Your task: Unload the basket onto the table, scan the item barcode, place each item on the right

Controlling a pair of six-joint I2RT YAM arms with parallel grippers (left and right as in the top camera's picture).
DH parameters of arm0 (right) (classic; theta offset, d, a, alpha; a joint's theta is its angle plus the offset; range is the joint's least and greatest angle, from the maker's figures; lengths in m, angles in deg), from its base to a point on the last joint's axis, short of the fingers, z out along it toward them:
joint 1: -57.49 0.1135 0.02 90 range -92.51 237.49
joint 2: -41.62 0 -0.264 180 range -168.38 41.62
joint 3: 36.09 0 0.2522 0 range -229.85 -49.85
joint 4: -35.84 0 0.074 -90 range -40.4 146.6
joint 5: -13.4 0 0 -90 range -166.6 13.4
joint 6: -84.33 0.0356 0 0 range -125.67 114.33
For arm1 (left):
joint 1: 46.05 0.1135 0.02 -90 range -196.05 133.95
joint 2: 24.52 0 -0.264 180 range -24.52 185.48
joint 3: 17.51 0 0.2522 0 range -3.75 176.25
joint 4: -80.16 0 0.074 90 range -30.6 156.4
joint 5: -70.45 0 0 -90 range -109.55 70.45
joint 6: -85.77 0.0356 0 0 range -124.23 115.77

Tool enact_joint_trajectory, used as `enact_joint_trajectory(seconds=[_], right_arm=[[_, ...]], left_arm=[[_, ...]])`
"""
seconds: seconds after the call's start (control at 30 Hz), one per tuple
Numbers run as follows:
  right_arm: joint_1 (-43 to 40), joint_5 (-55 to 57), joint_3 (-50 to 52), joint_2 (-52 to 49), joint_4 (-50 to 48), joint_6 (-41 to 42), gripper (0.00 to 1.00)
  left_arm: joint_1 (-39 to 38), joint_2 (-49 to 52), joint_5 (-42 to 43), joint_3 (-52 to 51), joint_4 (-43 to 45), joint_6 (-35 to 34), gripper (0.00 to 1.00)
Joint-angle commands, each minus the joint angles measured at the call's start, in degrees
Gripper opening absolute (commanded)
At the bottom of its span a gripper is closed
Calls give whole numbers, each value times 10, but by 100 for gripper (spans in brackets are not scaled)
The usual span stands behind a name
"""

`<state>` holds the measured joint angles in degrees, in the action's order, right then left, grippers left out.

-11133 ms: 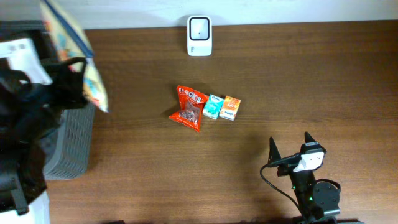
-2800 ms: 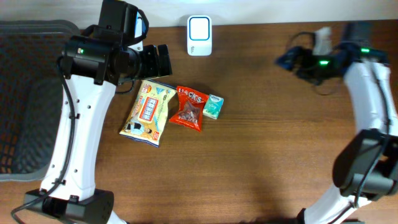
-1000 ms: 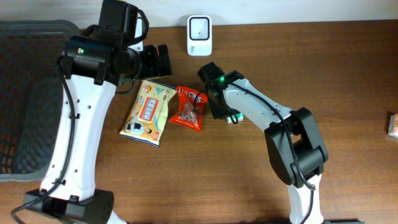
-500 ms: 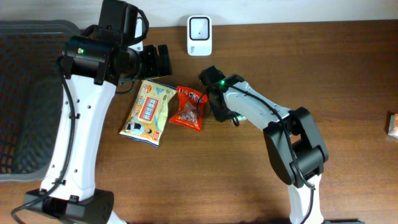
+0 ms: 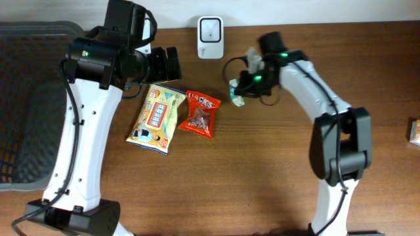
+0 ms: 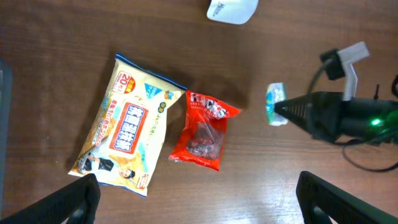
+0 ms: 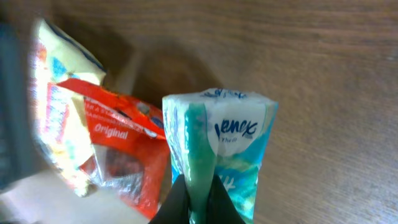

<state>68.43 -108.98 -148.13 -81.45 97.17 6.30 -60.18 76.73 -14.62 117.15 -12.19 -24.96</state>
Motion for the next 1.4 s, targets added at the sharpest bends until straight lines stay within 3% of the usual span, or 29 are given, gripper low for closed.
enact_joint_trajectory(seconds=[0.0,0.1,0.17,0.33,0.4,0.57,0.73,0.87,0.93,1.03,1.13,1.2,1.37], right_arm=[[-69,-232,99,-3,-72,8,4],[-124,-272,184,-3,-143,35,4],[-172,-234,232,-3,-153,36,6],[-279,-114,209,25,-45,-6,46],[-285,-69,165,52,26,-44,52],[-207,-38,137,55,50,-88,50],[-118,111,137,19,10,-37,50],[-113,120,137,5,3,-29,40],[-113,118,137,4,2,-28,21],[-114,-9,131,6,2,-20,4],[-113,-249,101,6,-1,-37,4],[-113,-449,93,6,0,-116,4],[-84,-555,93,5,6,-202,4]], left_arm=[[0,1,-2,0,0,7,99],[0,1,-2,0,0,7,99],[0,1,-2,0,0,7,99],[0,1,-2,0,0,7,99],[0,1,-2,0,0,7,99],[0,1,-2,0,0,7,99],[0,1,-2,0,0,7,99],[0,1,-2,0,0,7,99],[0,1,-2,0,0,7,99],[0,1,-2,0,0,7,99],[0,1,-2,0,0,7,99],[0,1,-2,0,0,7,99],[0,1,-2,0,0,7,99]])
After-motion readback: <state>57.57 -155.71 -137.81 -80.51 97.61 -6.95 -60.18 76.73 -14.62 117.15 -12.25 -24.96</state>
